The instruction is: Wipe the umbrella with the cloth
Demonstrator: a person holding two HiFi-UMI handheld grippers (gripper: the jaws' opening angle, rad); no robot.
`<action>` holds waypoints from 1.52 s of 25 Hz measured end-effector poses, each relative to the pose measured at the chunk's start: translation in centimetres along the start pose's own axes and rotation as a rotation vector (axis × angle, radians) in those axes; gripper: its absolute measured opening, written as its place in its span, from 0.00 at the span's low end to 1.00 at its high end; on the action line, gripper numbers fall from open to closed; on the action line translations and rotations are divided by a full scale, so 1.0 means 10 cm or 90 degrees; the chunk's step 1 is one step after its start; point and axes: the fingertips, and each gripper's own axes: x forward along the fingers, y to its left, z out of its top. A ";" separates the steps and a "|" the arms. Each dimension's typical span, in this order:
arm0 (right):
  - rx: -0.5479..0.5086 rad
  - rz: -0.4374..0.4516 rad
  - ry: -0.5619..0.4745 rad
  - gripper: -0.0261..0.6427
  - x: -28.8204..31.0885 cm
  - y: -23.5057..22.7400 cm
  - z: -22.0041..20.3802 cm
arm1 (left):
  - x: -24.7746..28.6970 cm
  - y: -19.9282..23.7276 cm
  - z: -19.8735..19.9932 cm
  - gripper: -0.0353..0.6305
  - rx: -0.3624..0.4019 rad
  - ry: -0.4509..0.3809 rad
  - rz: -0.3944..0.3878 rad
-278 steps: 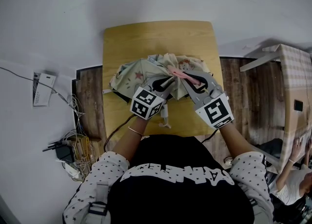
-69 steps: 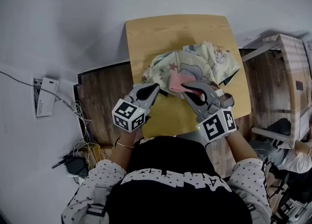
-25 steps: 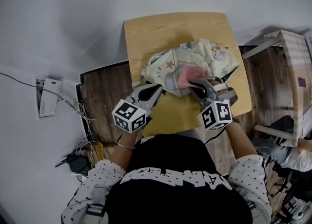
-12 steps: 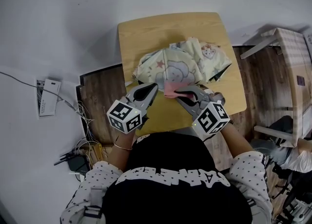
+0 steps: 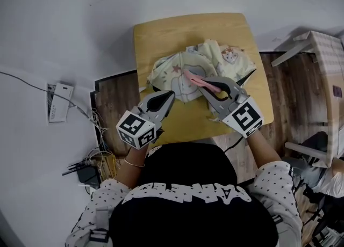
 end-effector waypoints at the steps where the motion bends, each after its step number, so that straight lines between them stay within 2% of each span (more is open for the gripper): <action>1: 0.010 0.004 -0.007 0.09 -0.03 -0.04 0.02 | 0.00 -0.02 0.00 0.06 0.001 0.000 0.002; 9: 0.080 0.029 -0.077 0.09 -0.23 -0.25 0.26 | 0.01 -0.19 0.07 0.06 0.009 0.003 -0.002; 14: 0.088 0.042 -0.082 0.09 -0.34 -0.28 0.33 | -0.05 -0.20 0.31 0.06 0.026 -0.062 0.042; 20: 0.123 0.070 -0.079 0.09 -0.45 -0.27 0.36 | -0.07 -0.29 0.43 0.06 0.011 -0.070 0.045; 25: 0.106 0.094 -0.068 0.09 -0.48 -0.23 0.41 | -0.06 -0.40 0.44 0.06 0.032 -0.069 0.031; 38: 0.105 0.073 -0.064 0.08 -0.52 -0.30 0.42 | -0.02 -0.41 0.45 0.06 0.041 -0.067 0.037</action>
